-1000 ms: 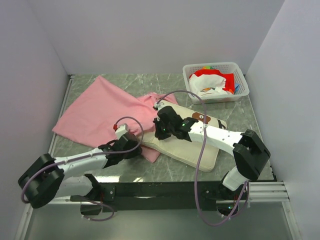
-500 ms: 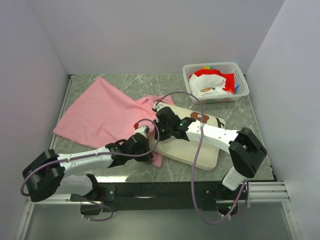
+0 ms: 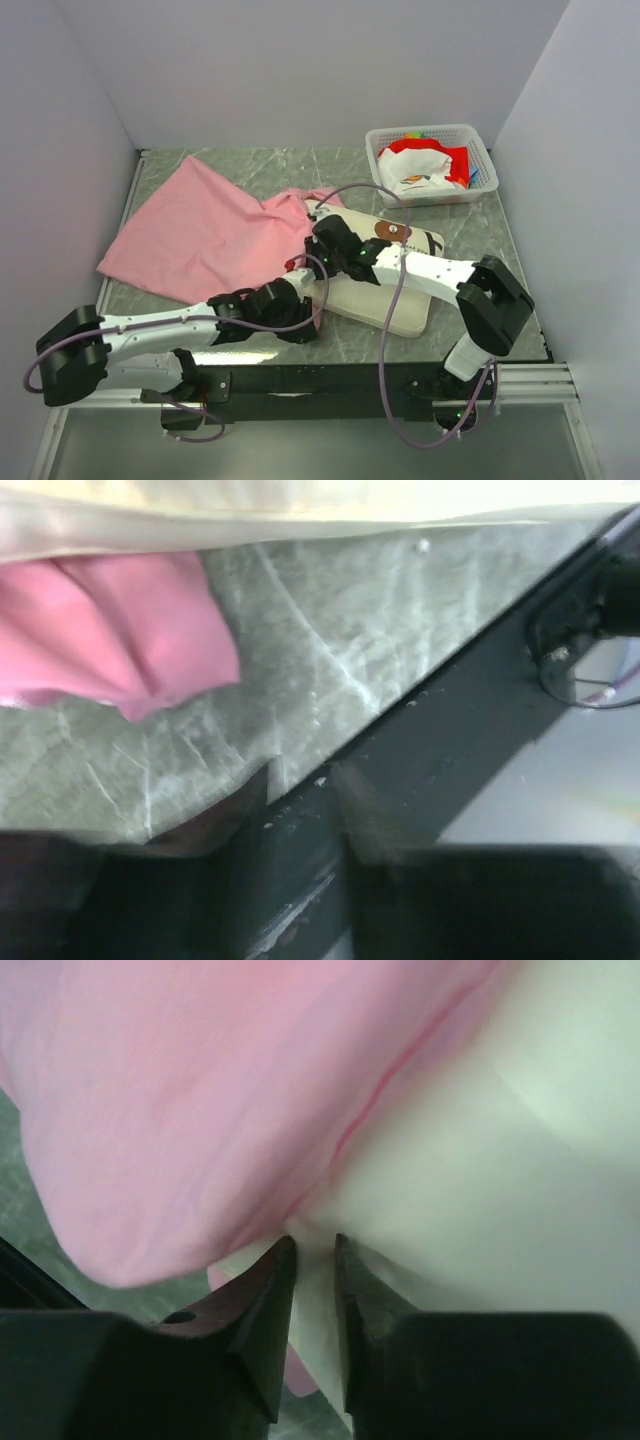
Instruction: Put the pillow into the pillowcase
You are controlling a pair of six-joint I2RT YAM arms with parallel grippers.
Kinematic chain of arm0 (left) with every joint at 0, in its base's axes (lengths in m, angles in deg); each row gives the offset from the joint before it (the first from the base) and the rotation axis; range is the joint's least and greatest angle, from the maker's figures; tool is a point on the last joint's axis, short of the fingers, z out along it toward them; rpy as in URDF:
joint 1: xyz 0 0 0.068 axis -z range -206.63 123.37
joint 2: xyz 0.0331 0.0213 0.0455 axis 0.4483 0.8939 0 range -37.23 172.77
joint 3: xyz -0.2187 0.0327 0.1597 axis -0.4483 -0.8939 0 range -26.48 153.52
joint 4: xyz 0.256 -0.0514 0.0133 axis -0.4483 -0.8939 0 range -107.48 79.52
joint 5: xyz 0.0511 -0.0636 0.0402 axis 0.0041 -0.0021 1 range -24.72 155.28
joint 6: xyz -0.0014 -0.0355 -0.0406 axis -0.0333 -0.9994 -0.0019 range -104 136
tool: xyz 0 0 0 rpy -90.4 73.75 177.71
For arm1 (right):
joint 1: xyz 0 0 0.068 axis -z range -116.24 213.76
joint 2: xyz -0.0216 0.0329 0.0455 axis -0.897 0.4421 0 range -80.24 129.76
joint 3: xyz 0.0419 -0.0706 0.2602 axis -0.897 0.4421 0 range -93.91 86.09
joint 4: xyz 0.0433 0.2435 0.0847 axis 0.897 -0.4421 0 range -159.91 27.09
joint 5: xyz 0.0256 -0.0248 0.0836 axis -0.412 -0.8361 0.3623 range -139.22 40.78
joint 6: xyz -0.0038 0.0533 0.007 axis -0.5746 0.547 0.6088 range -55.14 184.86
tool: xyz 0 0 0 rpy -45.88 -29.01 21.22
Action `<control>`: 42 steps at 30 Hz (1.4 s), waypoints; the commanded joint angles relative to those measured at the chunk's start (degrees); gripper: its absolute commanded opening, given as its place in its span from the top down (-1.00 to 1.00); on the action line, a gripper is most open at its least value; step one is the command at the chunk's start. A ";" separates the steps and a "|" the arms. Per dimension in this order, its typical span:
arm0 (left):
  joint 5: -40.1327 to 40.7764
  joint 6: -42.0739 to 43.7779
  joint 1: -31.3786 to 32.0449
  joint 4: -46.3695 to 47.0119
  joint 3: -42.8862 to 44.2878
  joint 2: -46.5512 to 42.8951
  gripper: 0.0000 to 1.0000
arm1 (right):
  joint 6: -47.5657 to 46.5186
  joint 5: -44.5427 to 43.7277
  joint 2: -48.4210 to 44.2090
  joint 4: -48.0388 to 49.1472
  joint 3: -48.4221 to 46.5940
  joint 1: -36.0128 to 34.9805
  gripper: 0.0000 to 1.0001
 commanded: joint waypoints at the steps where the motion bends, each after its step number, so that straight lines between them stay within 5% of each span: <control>1: 1.87 -3.37 0.25 -3.17 2.38 -6.04 -0.14 | 1.98 -7.44 -7.96 3.27 3.31 0.65 0.15; 2: 2.75 -4.16 0.25 -3.79 2.47 -7.01 -0.22 | 2.77 -9.19 -10.94 2.05 4.71 0.65 -0.14; 5: 7.83 -6.27 0.25 -8.52 4.39 -11.31 -0.23 | 5.22 -13.23 -17.35 -1.98 7.52 0.65 -0.48; 10: 29.18 -12.42 -0.44 -23.29 11.60 -14.57 -0.28 | 11.64 -25.54 -27.74 -12.53 11.74 2.14 -0.87; 12: 31.14 -12.96 -0.89 -26.20 13.01 -13.70 -0.21 | 15.59 -30.70 -34.06 -19.12 13.77 3.02 -0.99; 20: 21.94 -9.27 -0.80 -16.46 8.19 -10.36 0.09 | 18.86 -22.31 -57.11 -25.74 28.10 17.42 -0.99; 26: 18.50 -8.30 0.34 -9.16 5.19 -3.34 -0.37 | 19.04 -20.37 -54.12 -23.90 28.28 23.67 -0.99; 36: 22.62 -7.77 1.92 -5.47 5.98 8.36 -0.52 | 17.10 -11.32 -49.29 -13.01 33.46 36.25 -0.99; 40: 22.80 -8.30 2.45 -1.69 5.20 12.58 -0.35 | 16.92 -5.62 -48.06 -4.40 37.76 36.51 -0.99; 42: 22.63 -8.39 2.45 0.06 5.28 15.04 -0.01 | 16.92 -3.50 -48.15 0.27 39.17 36.51 -0.99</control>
